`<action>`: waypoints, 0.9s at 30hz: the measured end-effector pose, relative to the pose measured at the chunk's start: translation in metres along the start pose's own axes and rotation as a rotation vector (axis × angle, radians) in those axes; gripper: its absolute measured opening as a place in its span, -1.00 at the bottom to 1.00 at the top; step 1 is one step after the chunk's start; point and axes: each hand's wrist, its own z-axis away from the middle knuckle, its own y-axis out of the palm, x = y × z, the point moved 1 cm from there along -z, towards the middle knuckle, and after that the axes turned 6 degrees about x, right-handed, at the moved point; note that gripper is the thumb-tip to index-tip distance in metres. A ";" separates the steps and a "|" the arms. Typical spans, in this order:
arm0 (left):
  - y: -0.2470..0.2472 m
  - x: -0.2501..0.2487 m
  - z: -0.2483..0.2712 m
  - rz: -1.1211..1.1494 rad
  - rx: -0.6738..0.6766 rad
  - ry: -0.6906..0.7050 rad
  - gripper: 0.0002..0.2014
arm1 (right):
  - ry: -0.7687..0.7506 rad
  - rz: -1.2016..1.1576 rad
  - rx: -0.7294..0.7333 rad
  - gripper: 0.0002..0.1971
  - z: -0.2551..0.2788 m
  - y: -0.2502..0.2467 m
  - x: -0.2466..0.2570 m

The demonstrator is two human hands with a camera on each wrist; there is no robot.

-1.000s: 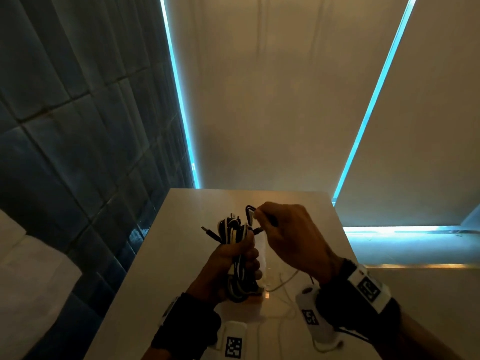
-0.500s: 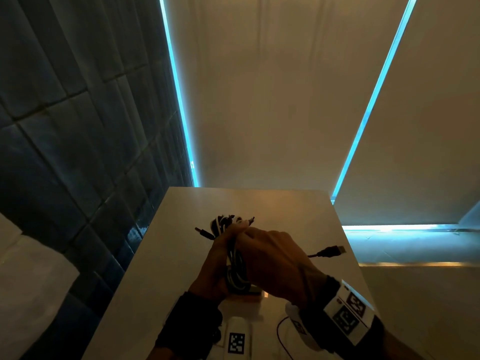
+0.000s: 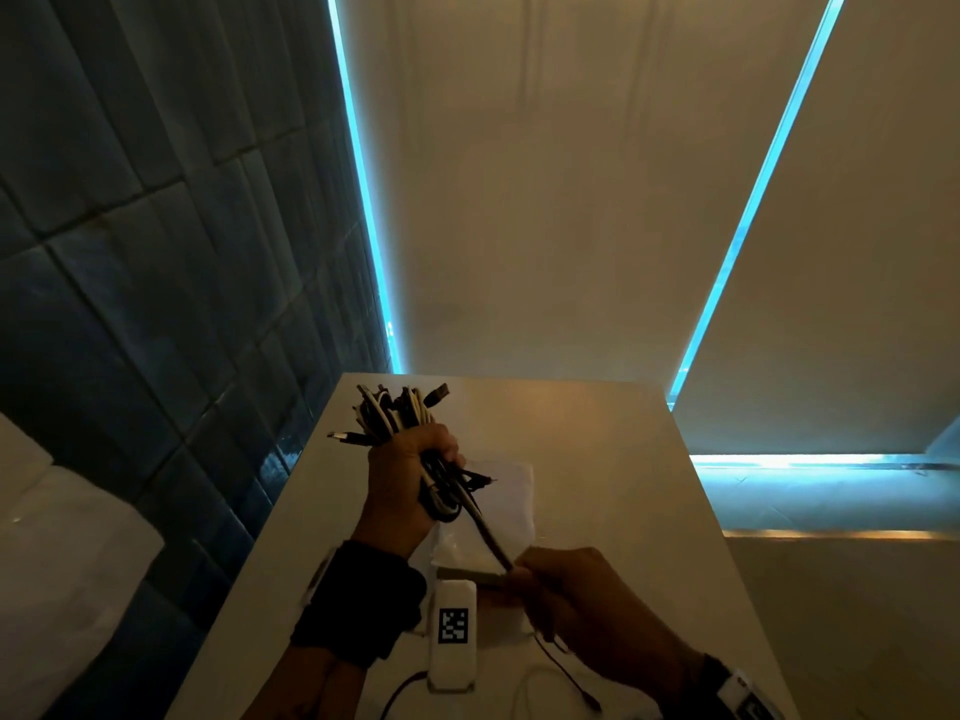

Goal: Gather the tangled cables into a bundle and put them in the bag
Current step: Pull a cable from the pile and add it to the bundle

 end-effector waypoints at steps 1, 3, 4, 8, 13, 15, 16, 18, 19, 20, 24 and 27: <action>0.000 0.000 0.001 -0.012 0.011 0.016 -0.71 | 0.007 -0.018 0.045 -0.71 0.002 -0.007 -0.001; 0.003 0.002 0.002 -0.033 0.040 0.034 -0.73 | 0.020 -0.055 0.054 -0.76 0.003 -0.021 0.000; 0.005 0.003 0.003 -0.044 0.062 0.038 -0.72 | 0.022 -0.086 0.024 -0.76 0.001 -0.025 0.002; 0.016 0.008 0.006 -0.081 0.097 0.051 -0.67 | 0.023 -0.185 -0.057 -0.55 -0.013 -0.024 0.008; 0.015 0.007 0.008 -0.080 0.035 0.092 -0.59 | 0.014 -0.464 -0.197 -0.65 -0.011 -0.011 0.017; 0.013 0.007 0.009 -0.042 0.007 0.080 -0.67 | -0.022 -0.521 -0.205 -0.65 -0.008 -0.004 0.024; 0.013 0.007 0.009 -0.021 0.001 0.063 -0.68 | -0.033 -0.561 -0.189 -0.65 -0.008 -0.001 0.028; 0.017 0.005 0.010 0.015 0.004 0.027 -0.62 | -0.062 -0.582 -0.157 -0.66 -0.008 0.006 0.028; 0.020 0.003 0.011 0.040 0.016 0.016 -0.59 | -0.071 -0.581 -0.137 -0.65 -0.008 0.009 0.025; 0.023 0.000 0.013 0.064 0.031 0.013 -0.56 | -0.074 -0.596 -0.111 -0.64 -0.008 0.012 0.021; 0.034 -0.009 0.021 0.161 0.070 0.023 -0.62 | -0.038 -0.706 0.023 -0.65 -0.007 0.016 0.009; 0.041 -0.013 0.027 0.250 0.108 0.031 -0.79 | -0.028 -0.730 0.102 -0.66 -0.009 0.017 0.003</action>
